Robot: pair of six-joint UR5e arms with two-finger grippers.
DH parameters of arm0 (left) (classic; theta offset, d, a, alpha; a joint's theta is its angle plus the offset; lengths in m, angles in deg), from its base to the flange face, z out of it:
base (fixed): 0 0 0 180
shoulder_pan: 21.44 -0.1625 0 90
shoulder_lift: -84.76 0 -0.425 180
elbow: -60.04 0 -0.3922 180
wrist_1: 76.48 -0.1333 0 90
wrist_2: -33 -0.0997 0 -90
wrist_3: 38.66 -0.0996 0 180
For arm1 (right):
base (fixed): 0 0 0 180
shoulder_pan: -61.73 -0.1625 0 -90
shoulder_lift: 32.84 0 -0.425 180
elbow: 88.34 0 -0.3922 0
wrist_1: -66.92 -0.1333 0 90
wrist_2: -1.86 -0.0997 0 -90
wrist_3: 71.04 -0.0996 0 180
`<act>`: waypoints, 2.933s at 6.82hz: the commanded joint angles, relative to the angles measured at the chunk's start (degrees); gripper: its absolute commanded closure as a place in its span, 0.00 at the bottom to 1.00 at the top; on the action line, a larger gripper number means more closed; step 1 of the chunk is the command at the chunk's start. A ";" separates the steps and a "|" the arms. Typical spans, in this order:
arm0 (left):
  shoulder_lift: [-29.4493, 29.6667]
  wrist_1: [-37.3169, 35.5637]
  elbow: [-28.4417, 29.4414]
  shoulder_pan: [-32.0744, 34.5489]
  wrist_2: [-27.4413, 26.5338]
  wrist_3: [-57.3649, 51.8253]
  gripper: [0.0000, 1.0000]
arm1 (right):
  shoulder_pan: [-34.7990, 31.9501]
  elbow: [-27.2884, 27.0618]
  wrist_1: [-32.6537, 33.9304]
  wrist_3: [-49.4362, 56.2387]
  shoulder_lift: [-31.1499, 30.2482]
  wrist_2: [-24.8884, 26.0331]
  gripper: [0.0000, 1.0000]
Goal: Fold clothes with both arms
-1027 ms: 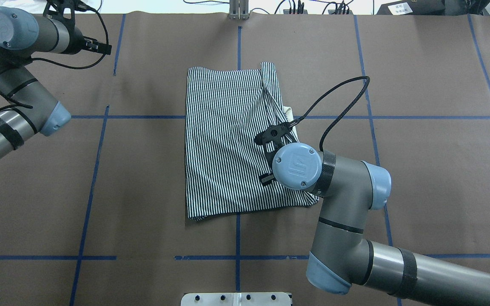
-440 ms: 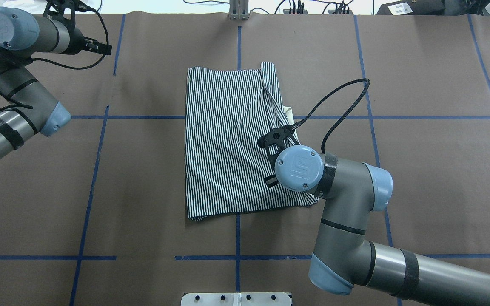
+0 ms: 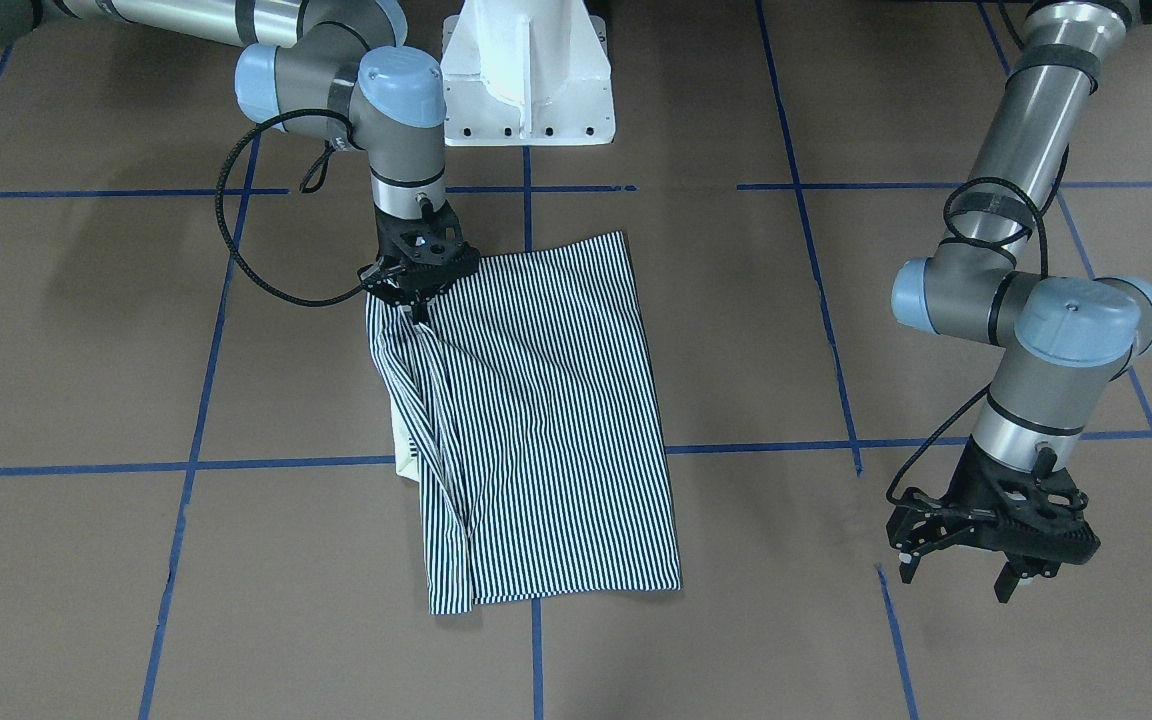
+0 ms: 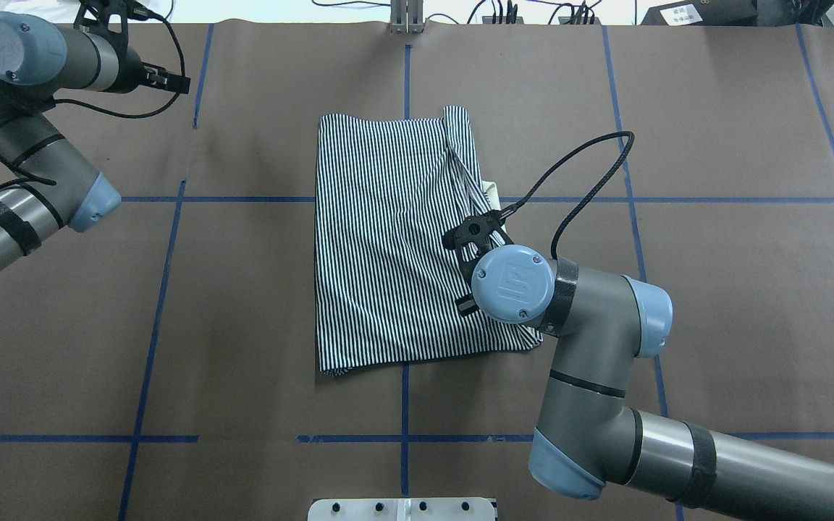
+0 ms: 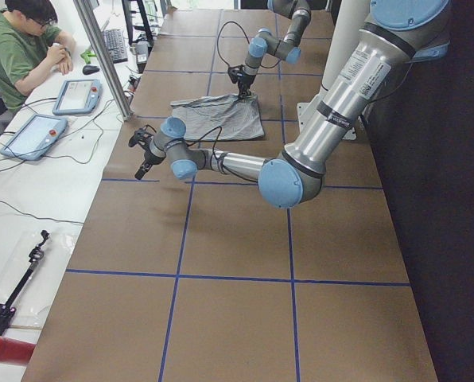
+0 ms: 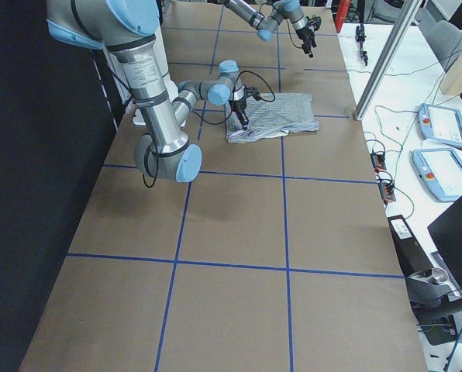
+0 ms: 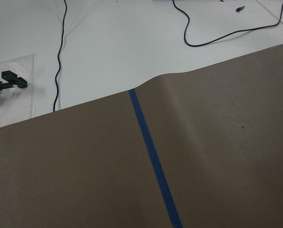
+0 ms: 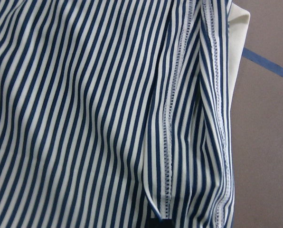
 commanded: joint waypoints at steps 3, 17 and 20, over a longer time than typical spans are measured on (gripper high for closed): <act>0.00 0.09 0.00 -0.09 -0.02 0.09 0.00 | -0.65 -7.55 0.00 -0.24 -8.02 0.54 1.00; -0.09 0.53 -1.49 -0.62 2.97 1.23 0.00 | -11.19 16.58 0.00 5.55 10.05 -1.57 0.00; -0.09 0.53 -1.49 -0.62 2.97 1.23 0.00 | -12.42 16.76 0.27 6.96 8.91 -1.83 0.00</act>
